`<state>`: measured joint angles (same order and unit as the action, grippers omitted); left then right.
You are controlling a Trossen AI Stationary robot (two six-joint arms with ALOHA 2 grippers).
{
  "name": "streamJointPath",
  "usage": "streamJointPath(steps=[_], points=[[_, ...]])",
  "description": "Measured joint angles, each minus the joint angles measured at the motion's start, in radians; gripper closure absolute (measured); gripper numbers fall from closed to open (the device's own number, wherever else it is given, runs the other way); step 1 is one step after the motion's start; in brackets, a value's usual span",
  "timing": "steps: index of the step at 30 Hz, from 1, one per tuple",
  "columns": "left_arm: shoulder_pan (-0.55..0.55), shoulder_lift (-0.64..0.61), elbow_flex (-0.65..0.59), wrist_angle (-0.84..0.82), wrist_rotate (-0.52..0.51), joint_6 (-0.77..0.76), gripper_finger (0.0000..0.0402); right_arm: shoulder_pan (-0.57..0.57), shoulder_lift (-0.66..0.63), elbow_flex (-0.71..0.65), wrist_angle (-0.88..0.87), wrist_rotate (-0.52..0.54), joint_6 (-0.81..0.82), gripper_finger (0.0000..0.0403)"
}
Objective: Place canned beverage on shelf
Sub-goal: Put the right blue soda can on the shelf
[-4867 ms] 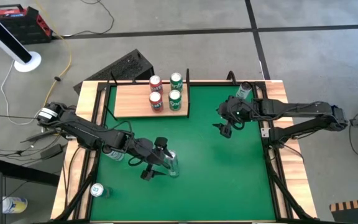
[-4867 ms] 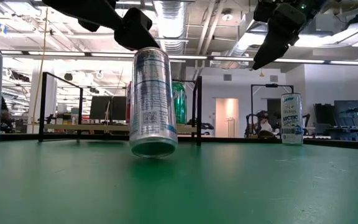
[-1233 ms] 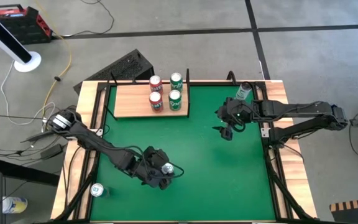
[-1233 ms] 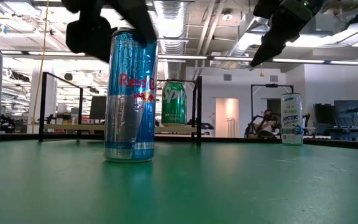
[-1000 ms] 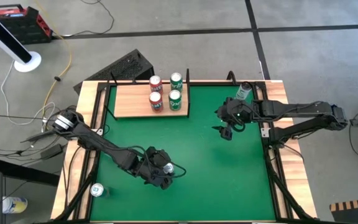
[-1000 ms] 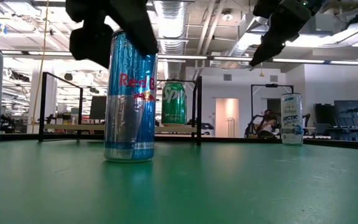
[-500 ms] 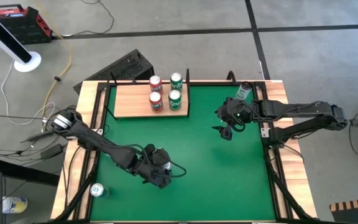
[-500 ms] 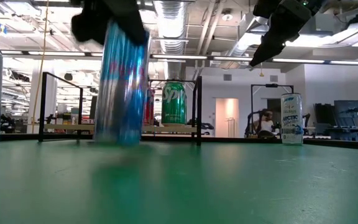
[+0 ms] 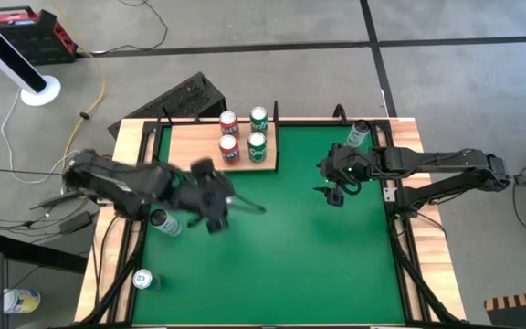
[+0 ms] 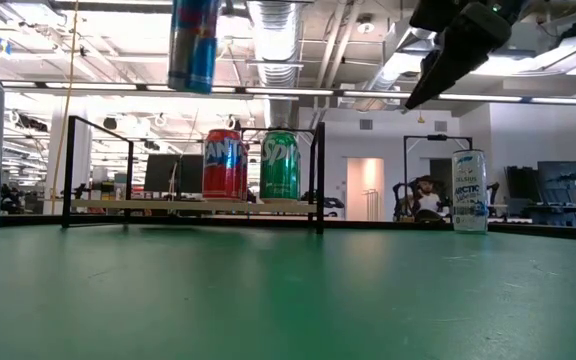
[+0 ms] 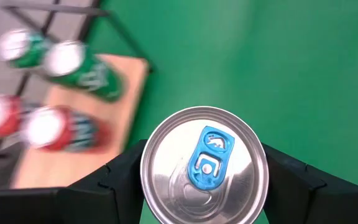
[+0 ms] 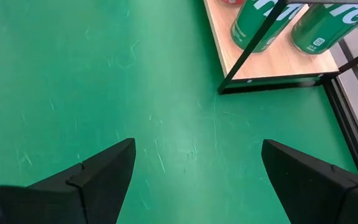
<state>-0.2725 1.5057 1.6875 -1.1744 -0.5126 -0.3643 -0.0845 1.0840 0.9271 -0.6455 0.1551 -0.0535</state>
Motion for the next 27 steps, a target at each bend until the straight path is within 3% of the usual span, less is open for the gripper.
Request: streamJointPath(steps=[6,12,18,27], points=[[0.262,-0.181,-0.059,-0.050,0.038,0.147,0.0174,0.000,0.000,0.000,-0.027,0.000,-0.025,0.0029],[0.635,-0.295,-0.140,0.062,0.292,0.461,0.0174,-0.005,0.000,0.000,-0.012,-0.001,-0.073,0.0029],[0.957,-0.252,-0.203,0.198,0.643,0.756,0.0174,-0.011,0.000,0.000,0.052,-0.001,-0.079,0.0029],[1.243,-0.103,-0.204,0.200,0.868,0.950,0.0174,-0.032,0.000,0.000,-0.027,0.000,-0.079,0.0029]])
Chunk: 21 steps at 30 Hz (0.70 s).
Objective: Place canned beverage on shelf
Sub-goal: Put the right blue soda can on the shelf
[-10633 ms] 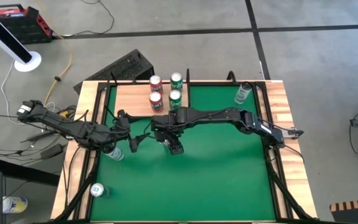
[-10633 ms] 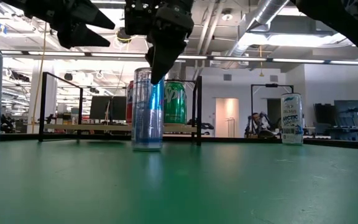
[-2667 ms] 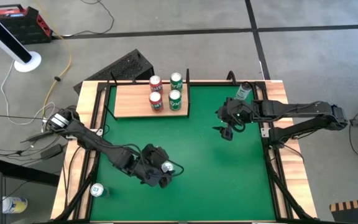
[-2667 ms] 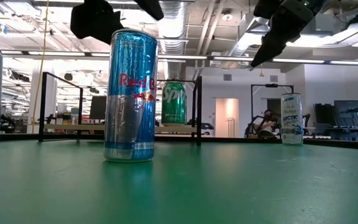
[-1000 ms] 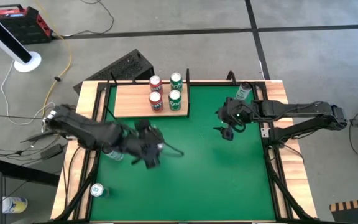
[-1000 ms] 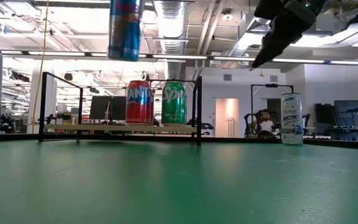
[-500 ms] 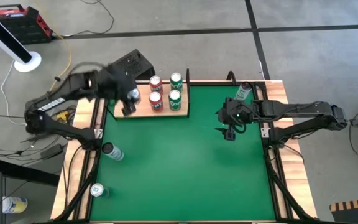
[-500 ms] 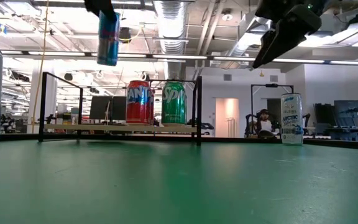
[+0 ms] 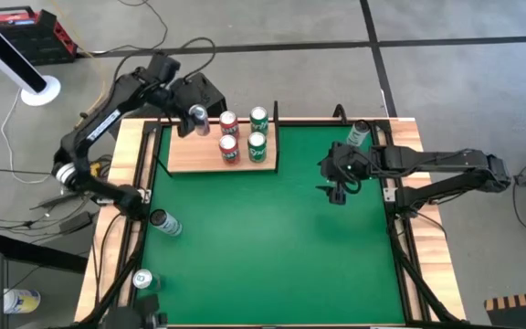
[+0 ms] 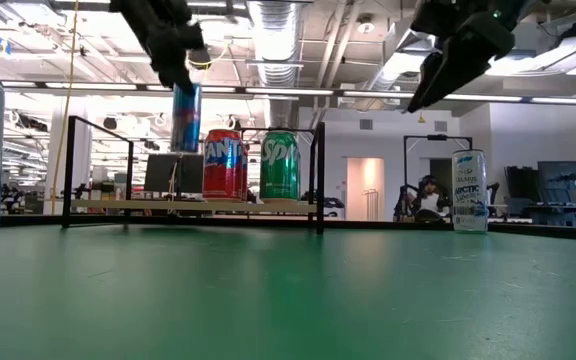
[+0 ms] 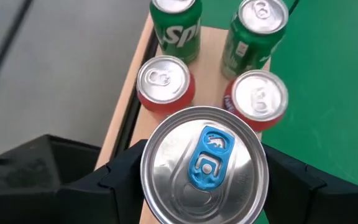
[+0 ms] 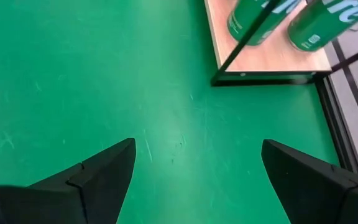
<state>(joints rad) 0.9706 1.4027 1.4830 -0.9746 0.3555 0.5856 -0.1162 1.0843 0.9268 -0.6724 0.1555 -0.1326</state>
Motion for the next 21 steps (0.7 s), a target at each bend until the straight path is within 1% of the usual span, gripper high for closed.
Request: streamJointPath(steps=[5,10,14,21], points=[[0.077,0.085,0.000,0.003,0.081,0.073,0.0174,-0.019,0.000,0.000,-0.011,0.000,0.000,0.0029],[0.104,0.150,0.000,0.003,0.123,0.179,0.0174,-0.042,0.000,0.000,-0.027,0.000,0.000,0.0029],[0.105,0.206,0.000,0.006,0.126,0.241,0.0174,-0.065,0.000,0.000,-0.033,0.001,-0.014,0.0029],[0.106,0.270,0.000,0.031,0.118,0.270,0.0174,-0.121,0.000,0.000,-0.034,0.001,-0.040,0.0029]])
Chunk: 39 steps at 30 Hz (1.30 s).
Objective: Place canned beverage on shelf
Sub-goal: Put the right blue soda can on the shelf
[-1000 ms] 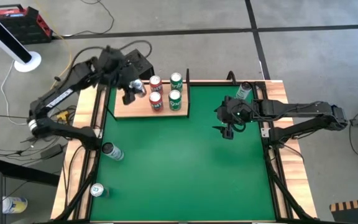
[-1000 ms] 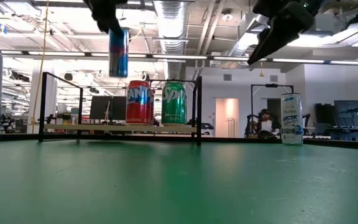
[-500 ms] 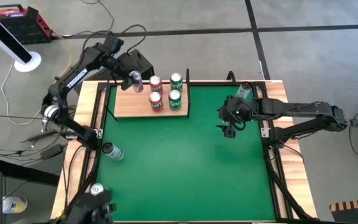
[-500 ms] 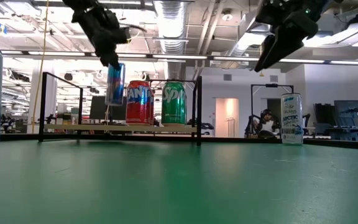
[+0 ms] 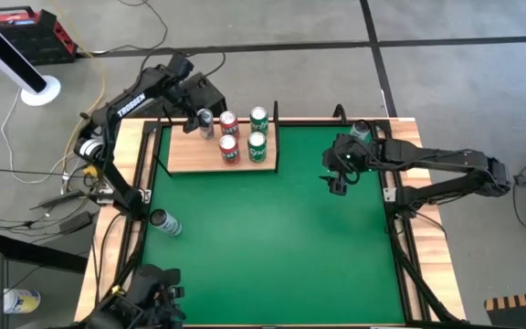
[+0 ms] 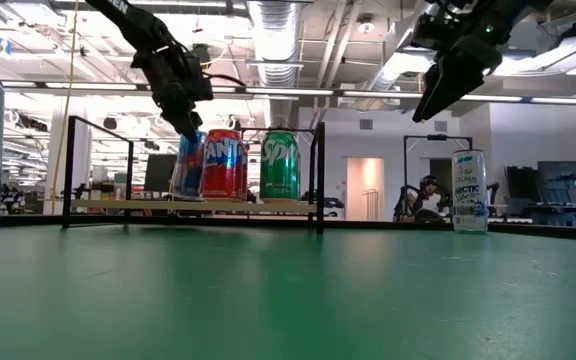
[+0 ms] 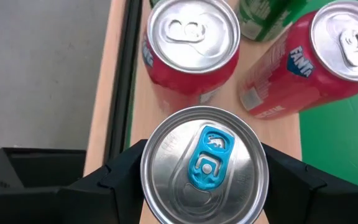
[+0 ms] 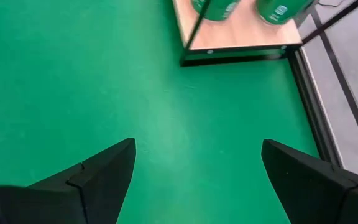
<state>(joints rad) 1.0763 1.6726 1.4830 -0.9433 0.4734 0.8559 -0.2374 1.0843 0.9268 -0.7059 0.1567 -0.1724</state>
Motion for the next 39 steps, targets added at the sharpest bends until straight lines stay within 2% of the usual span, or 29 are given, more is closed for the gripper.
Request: streamJointPath(steps=[21,39], points=[[0.014,0.016,0.000,-0.003,0.012,-0.001,0.0174,-0.093,0.000,0.000,-0.025,-0.001,-0.042,0.0029],[0.004,0.016,0.000,-0.009,0.012,-0.031,0.0160,-0.099,0.000,0.000,-0.030,-0.001,-0.039,0.0029]])
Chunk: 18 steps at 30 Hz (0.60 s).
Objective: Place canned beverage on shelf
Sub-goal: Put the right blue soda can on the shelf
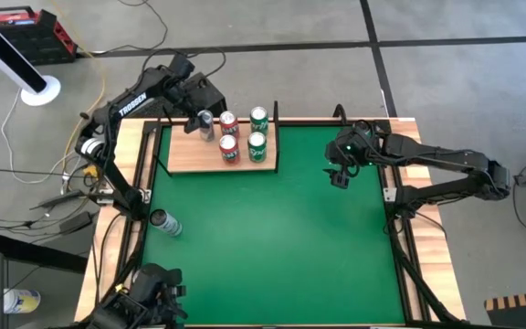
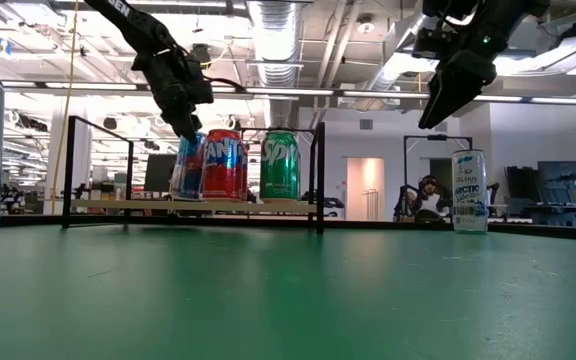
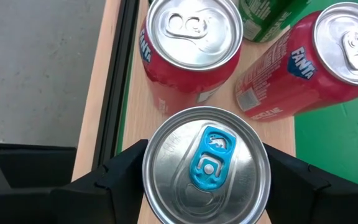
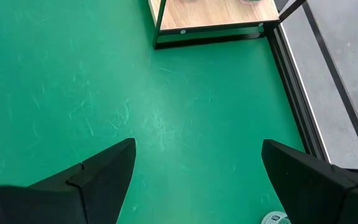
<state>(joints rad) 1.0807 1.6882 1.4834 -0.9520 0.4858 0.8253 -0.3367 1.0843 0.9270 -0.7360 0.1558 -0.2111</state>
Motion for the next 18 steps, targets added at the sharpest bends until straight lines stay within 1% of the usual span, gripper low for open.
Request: streamJointPath(steps=[6,12,18], points=[[0.000,0.000,0.000,0.000,-0.007,-0.043,0.0159,0.000,0.000,0.000,-0.015,0.000,0.000,0.0029],[0.000,0.000,0.000,0.000,-0.083,-0.061,0.0158,0.000,0.000,0.000,-0.015,0.000,0.000,0.0029],[-0.009,0.000,0.000,0.000,-0.074,-0.011,0.0158,0.000,0.000,0.000,-0.015,0.000,0.000,0.0029]])
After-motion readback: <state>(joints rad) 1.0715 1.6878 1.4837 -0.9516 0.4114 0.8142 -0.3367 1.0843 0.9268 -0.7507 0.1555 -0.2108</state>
